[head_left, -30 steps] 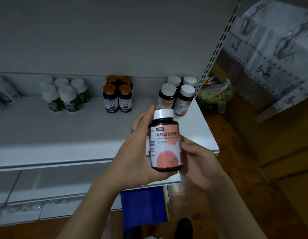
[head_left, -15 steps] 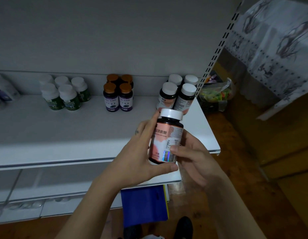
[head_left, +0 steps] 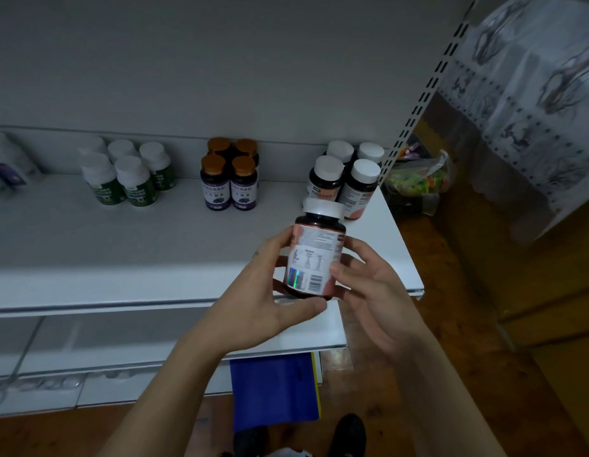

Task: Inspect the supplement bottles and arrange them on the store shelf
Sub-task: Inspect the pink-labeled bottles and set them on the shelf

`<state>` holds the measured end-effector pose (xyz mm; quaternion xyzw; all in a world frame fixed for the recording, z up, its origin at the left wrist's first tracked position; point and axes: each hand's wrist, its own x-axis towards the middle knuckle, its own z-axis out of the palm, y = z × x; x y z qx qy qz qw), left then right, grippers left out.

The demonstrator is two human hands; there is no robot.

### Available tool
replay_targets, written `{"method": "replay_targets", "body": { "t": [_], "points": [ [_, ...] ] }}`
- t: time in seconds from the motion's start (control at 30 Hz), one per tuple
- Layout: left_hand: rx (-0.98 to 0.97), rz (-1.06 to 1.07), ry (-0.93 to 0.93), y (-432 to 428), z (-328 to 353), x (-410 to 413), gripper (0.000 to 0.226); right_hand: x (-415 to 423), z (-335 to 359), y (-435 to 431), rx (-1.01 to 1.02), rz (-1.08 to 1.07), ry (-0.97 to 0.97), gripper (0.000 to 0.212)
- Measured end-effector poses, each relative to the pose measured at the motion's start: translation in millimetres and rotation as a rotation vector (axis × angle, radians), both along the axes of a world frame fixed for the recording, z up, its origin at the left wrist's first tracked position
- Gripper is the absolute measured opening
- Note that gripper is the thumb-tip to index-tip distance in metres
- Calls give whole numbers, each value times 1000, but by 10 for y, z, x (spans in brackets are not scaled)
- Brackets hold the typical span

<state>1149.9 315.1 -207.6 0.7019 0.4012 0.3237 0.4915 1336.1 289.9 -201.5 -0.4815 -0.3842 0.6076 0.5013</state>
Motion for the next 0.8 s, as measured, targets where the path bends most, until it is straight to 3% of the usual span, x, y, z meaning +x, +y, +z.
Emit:
{"method": "replay_targets", "body": {
  "t": [0.2, 0.37, 0.5, 0.8],
  "points": [
    [22, 36, 9, -3, 18, 11, 93, -33, 16, -11, 14, 6, -40, 57],
    [-50, 40, -62, -42, 50, -12, 99, 29, 43, -26, 17, 32, -18, 41],
    [-81, -16, -61, -54, 42, -12, 84, 40, 55, -44, -11, 58, 11, 48],
    [29, -31, 88, -59, 46, 65, 70, -43, 45, -77, 26, -93, -183, 61]
  ]
}}
